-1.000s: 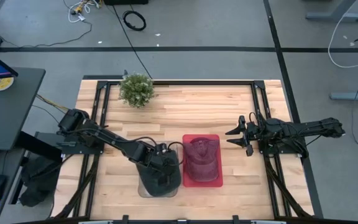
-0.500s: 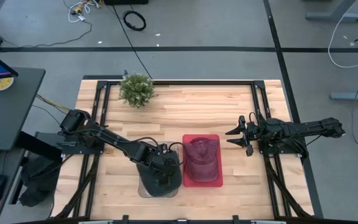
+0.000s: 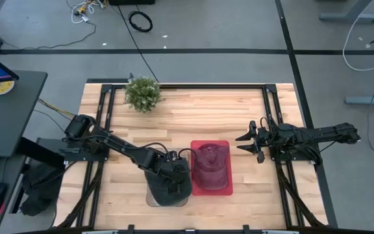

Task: Pick & Place hat
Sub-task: Put the black cap into the transparent bin, then return to Home Position

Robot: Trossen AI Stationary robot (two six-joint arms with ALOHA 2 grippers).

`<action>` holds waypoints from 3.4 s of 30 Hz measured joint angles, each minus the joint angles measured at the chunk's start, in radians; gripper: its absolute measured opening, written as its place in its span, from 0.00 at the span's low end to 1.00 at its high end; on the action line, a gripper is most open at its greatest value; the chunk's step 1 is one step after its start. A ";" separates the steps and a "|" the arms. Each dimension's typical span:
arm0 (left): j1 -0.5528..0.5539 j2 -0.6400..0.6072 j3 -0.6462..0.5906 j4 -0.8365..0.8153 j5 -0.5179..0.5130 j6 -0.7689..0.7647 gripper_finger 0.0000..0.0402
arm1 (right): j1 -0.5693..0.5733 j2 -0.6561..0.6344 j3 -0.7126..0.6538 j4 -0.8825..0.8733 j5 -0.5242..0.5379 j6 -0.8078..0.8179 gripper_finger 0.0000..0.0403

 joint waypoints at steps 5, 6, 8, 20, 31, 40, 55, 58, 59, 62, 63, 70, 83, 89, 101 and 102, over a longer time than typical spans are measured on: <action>0.001 -0.027 0.003 -0.018 -0.006 0.003 0.42 | 0.000 0.000 0.000 0.000 0.000 0.000 0.40; 0.001 -0.039 0.006 -0.026 -0.008 0.004 0.42 | 0.000 0.000 0.000 0.000 0.000 0.000 0.40; 0.000 -0.062 0.016 -0.034 -0.016 0.005 0.42 | 0.000 0.000 0.000 0.000 0.000 0.000 0.40; -0.062 -0.216 0.019 -0.098 -0.328 0.032 0.42 | 0.000 0.000 0.000 0.000 0.000 0.000 0.40; -0.171 -0.291 0.023 -0.080 -0.473 0.153 0.42 | 0.000 0.000 0.000 0.000 0.000 0.000 0.40; -0.197 -0.286 -0.016 0.021 -0.676 0.160 0.42 | 0.000 0.000 0.000 0.000 0.000 0.000 0.40; -0.239 -0.359 -0.425 0.514 -0.550 0.172 0.42 | 0.000 0.000 0.000 0.000 0.000 0.000 0.40; -0.283 -0.427 -0.528 0.611 -0.569 0.175 0.42 | 0.000 0.000 0.000 0.000 0.000 0.000 0.40; -0.296 -0.454 -0.564 0.651 -0.574 0.175 0.42 | 0.000 0.000 0.000 0.000 0.000 0.000 0.40; -0.327 -0.553 -0.695 0.772 -0.585 0.177 0.42 | 0.000 0.000 0.000 0.000 0.000 0.000 0.40; -0.335 -0.586 -0.741 0.812 -0.587 0.181 0.42 | 0.000 0.000 0.000 0.000 0.000 0.000 0.40; -0.378 -0.787 -1.030 1.100 -0.661 0.285 0.42 | 0.000 0.000 0.000 0.000 0.000 0.000 0.40; -0.340 -1.030 -1.233 1.161 -0.740 0.414 0.42 | 0.000 0.000 0.000 0.000 0.000 0.000 0.40; -0.172 -1.069 -1.233 1.218 -0.416 0.450 0.42 | 0.000 0.000 0.000 0.000 0.000 0.000 0.40; 0.063 -1.089 -1.233 1.216 -0.215 0.457 0.42 | 0.000 0.000 0.000 0.000 0.000 0.000 0.40; 0.080 -1.092 -1.233 1.215 -0.174 0.447 0.42 | 0.000 0.000 0.000 0.000 0.000 0.000 0.40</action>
